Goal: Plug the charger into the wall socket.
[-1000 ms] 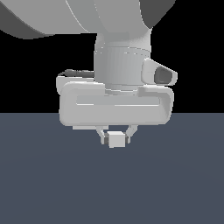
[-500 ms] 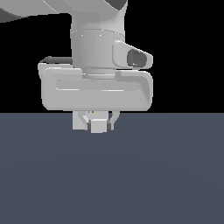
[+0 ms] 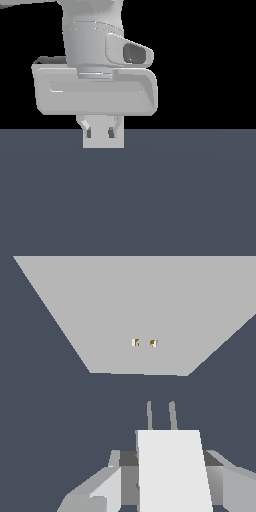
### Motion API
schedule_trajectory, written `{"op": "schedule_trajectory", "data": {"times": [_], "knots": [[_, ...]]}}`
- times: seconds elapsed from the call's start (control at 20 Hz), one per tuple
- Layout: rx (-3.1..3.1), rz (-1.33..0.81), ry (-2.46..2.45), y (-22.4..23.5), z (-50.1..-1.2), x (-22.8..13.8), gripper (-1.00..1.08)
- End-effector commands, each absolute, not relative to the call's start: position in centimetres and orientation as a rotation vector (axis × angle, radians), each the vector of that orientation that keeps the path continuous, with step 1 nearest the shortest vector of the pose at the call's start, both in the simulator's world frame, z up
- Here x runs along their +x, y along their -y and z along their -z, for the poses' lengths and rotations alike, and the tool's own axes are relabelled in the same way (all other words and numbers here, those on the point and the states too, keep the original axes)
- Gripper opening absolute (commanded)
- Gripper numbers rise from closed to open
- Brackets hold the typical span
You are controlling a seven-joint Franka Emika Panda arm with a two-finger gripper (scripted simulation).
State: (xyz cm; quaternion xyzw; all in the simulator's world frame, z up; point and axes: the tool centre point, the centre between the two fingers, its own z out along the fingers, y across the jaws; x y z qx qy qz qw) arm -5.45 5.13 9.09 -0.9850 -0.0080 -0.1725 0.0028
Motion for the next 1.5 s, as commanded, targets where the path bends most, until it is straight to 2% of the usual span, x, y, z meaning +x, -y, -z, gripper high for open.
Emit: {"op": "schedule_trajectory", "data": {"times": [0.0, 0.9, 1.45], "knots": [[-3.092, 0.540, 0.006, -5.5, -9.4, -5.3, -1.00], [-3.098, 0.538, -0.026, -6.3, -10.0, -4.8, -1.00], [-3.098, 0.538, -0.026, -6.2, -10.0, -1.4, -1.00]]}}
